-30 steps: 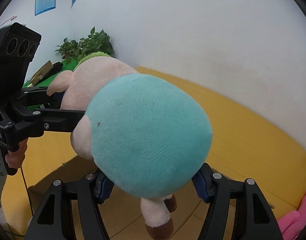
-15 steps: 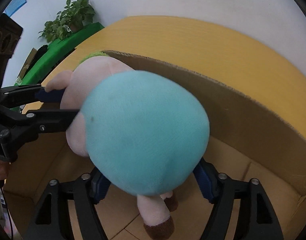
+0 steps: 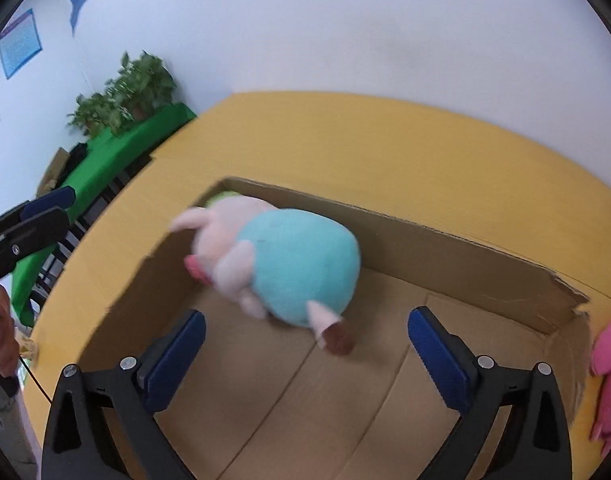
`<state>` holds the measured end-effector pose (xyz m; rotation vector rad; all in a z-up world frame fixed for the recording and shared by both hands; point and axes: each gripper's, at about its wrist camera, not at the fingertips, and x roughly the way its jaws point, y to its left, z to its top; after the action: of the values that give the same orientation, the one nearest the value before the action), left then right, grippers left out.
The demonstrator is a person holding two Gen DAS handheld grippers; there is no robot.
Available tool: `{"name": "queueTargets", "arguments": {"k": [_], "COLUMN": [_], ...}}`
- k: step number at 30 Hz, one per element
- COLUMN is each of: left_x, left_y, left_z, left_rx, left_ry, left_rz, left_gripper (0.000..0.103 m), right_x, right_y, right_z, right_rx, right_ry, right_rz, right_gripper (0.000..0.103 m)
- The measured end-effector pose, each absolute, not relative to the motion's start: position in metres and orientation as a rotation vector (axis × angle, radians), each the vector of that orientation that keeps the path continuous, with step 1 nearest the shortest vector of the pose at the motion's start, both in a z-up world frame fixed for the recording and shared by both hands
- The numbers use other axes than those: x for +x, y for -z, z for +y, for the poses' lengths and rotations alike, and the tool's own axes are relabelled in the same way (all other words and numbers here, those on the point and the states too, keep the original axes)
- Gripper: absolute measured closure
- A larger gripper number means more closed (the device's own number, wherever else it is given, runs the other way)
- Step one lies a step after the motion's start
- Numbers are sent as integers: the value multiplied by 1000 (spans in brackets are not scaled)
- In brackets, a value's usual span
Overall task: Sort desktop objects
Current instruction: 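Move the right gripper back to the black UGREEN box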
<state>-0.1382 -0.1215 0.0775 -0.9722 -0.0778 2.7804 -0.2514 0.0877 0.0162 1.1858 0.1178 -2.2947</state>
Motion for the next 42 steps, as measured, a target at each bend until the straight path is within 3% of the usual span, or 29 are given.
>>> {"name": "queueTargets", "arguments": {"k": [7,13,20,25,31,42], "left_x": [-44,-1,38,52,63,58], "left_y": [-107,-89,-84,-86,-65,19], "left_z": [-96,-73,-52,-40,-35,-1], "left_rx": [-725,-806,-767,-749,-831,-1119], "left_ry": [-2887,-2775,-2843,-2842,-2676,-2451], "left_rz": [141,-33,-103,-49,-124,-141], "left_gripper": [24,24,24,24,24,24], "right_x": [-122,-17,65,83,99,126], "right_y": [-71,-84,-88,-92,-84,14], "right_z": [106,154,170,194,221,258], "right_rx": [986,866,738,724,713,1068], "right_ry": [2443,2629,2733,2748,2740,2490], "right_rz": [178,288,429,341,250,71], "right_gripper": [0,0,0,0,0,0]}}
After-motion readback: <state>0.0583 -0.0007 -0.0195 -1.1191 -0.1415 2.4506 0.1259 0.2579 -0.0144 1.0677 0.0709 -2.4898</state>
